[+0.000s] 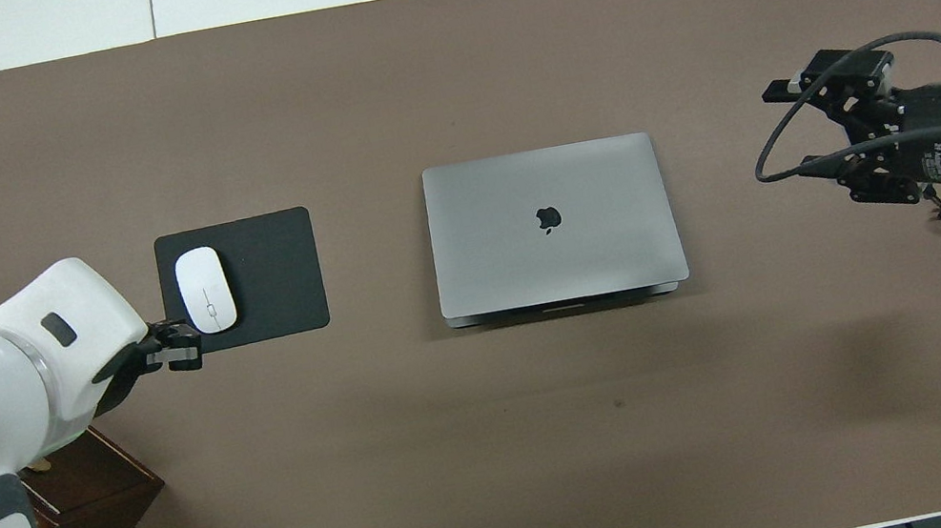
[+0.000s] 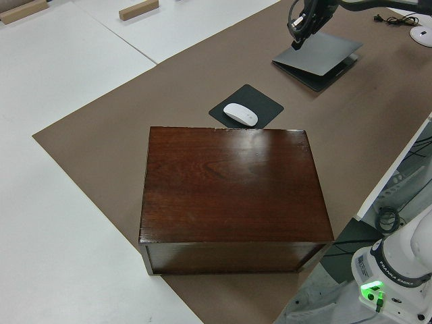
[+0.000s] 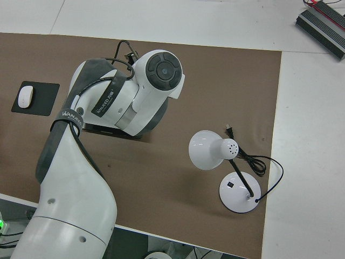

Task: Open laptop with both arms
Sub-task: 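Move the left gripper and the right gripper toward the laptop's front edge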

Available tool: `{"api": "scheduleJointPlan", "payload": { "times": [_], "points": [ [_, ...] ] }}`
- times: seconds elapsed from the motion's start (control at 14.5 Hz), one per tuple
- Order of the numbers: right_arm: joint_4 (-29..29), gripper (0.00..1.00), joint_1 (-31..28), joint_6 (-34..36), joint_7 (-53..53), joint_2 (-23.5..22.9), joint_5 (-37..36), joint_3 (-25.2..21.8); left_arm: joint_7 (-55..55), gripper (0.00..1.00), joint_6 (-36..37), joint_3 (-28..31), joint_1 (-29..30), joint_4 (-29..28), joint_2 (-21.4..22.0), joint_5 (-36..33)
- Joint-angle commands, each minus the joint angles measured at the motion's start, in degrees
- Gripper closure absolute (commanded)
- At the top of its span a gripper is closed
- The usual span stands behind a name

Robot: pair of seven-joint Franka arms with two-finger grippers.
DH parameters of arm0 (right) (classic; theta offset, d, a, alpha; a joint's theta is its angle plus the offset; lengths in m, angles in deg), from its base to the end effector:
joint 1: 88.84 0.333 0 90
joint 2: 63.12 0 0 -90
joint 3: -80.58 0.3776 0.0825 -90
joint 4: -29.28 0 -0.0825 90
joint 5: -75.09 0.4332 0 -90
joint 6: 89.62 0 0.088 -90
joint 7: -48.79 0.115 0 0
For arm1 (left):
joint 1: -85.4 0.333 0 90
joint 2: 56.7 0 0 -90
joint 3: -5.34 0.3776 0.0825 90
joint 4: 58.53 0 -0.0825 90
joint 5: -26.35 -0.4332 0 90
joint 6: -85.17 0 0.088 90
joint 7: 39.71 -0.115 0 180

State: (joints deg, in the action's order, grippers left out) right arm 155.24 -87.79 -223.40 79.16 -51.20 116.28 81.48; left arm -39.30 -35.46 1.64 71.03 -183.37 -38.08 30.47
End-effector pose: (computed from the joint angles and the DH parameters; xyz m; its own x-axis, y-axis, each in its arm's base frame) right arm 0.5550 0.0340 0.5448 0.6420 -0.7529 -0.1451 -0.6575 -0.4433 -0.6092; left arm 0.4832 -0.1654 0.5856 0.9333 -0.2604 0.2473 -0.2807 -0.9585 0.0502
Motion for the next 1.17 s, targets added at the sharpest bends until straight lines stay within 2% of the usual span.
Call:
{"api": "scheduleJointPlan", "payload": {
  "times": [0.0,0.21,0.35,0.69,0.9,1.11],
  "points": [
    [7.62,0.05,3.33,-6.82,2.41,4.94,2.31,0.34,1.25,1.00,-6.71,0.88,-3.46,-8.56,5.54,1.16],
    [11.50,0.05,6.24,-12.72,2.60,5.57,5.82,0.42,4.84,1.00,-14.52,0.88,-8.03,-15.06,7.48,1.16],
    [13.86,0.05,8.26,-15.80,2.60,6.35,8.63,0.42,7.14,1.00,-20.76,0.88,-11.80,-18.75,7.40,1.24],
    [19.50,0.05,13.36,-22.58,2.60,7.06,13.56,0.42,8.55,1.00,-32.36,0.88,-15.68,-25.70,6.34,1.16],
    [20.64,0.05,13.54,-22.85,2.51,6.71,13.92,0.42,8.55,1.00,-40.28,0.88,-17.36,-28.52,3.37,1.16],
    [21.43,0.05,14.85,-23.98,2.33,5.75,14.01,0.42,8.38,1.00,-49.32,0.88,-20.25,-29.14,-2.78,1.16]
  ]
}}
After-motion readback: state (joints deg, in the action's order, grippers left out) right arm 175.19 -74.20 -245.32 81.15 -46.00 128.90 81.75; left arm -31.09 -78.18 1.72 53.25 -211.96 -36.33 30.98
